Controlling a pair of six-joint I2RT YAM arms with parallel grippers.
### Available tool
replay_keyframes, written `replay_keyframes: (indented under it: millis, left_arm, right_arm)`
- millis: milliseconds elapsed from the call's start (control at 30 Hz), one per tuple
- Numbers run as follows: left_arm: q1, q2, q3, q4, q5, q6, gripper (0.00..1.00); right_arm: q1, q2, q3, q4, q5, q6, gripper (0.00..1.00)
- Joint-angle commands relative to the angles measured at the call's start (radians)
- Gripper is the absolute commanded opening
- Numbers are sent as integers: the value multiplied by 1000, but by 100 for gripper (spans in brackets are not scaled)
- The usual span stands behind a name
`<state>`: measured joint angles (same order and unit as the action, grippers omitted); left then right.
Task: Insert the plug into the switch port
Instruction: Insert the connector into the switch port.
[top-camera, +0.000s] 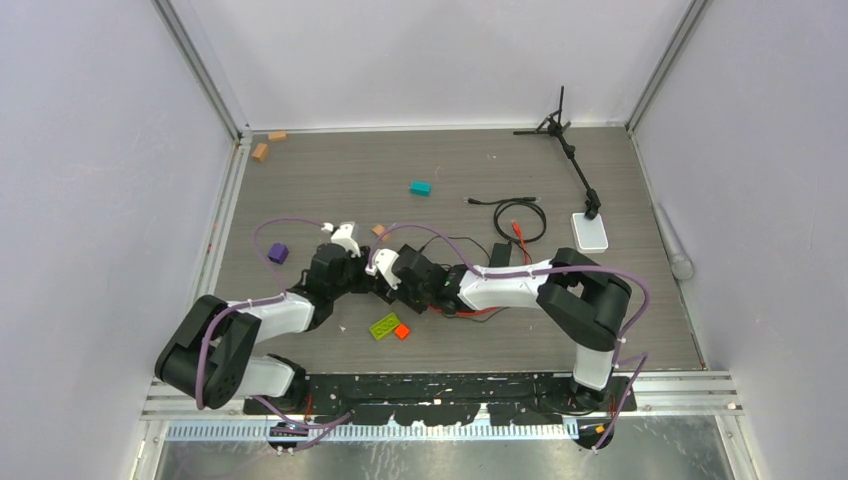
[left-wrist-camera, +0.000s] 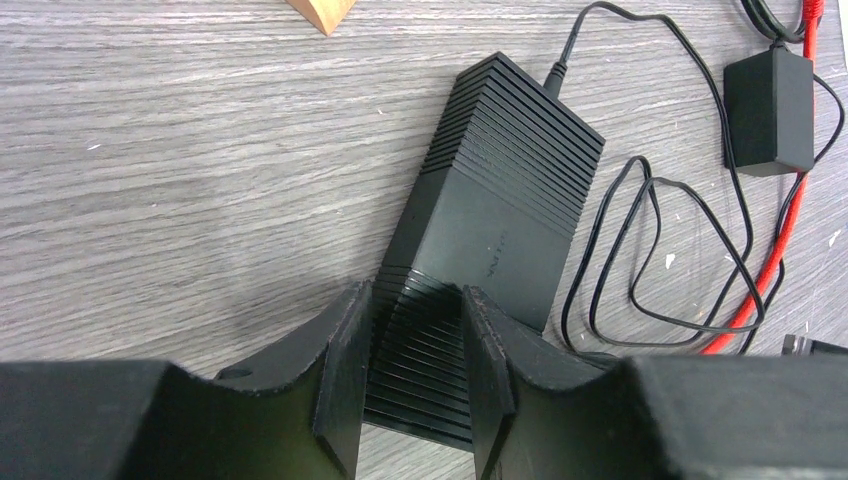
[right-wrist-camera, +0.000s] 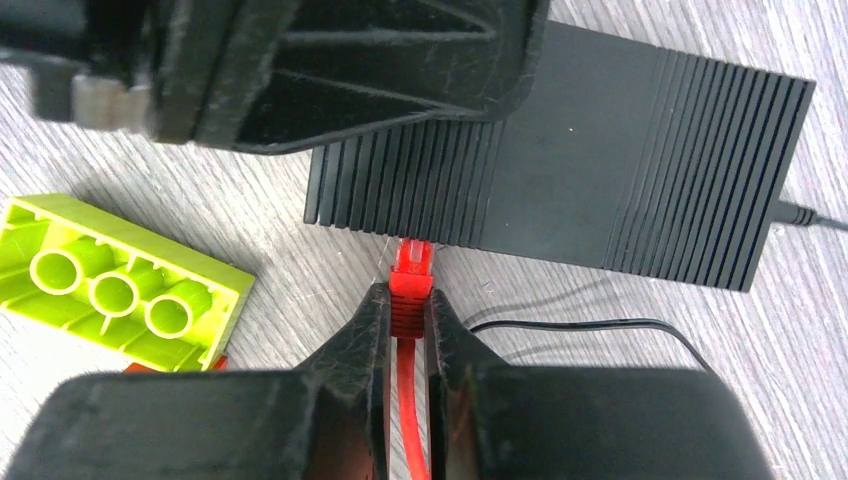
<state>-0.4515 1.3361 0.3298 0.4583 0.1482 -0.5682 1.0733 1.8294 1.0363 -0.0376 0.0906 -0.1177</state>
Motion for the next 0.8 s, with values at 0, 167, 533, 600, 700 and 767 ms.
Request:
replay_keyframes:
  millis: [0,167,533,600,700,767]
  left_arm:
    - [-84,-11,-47,-90,216,-58,37]
    - [-99,-41,-64,-94,213,-71,37]
    - [-99,-37,11,-147,220,-30,37]
    - [-100,-29,13,-139,233,-31,37]
    - [-101,-32,4,-136,232,-29,37]
    - [-101,-38,-3,-136,229,-31,37]
  right_arm:
    - [-29,12,81,373,17,50,0]
    - [-52,42,104,349,17,74,0]
    - [-11,2,119,308,-148,-55,0]
    - [0,-1,137,297,-158,-67,0]
    - [9,0,154,290,-172,-71,0]
    - [15,1,157,286,-172,-74,0]
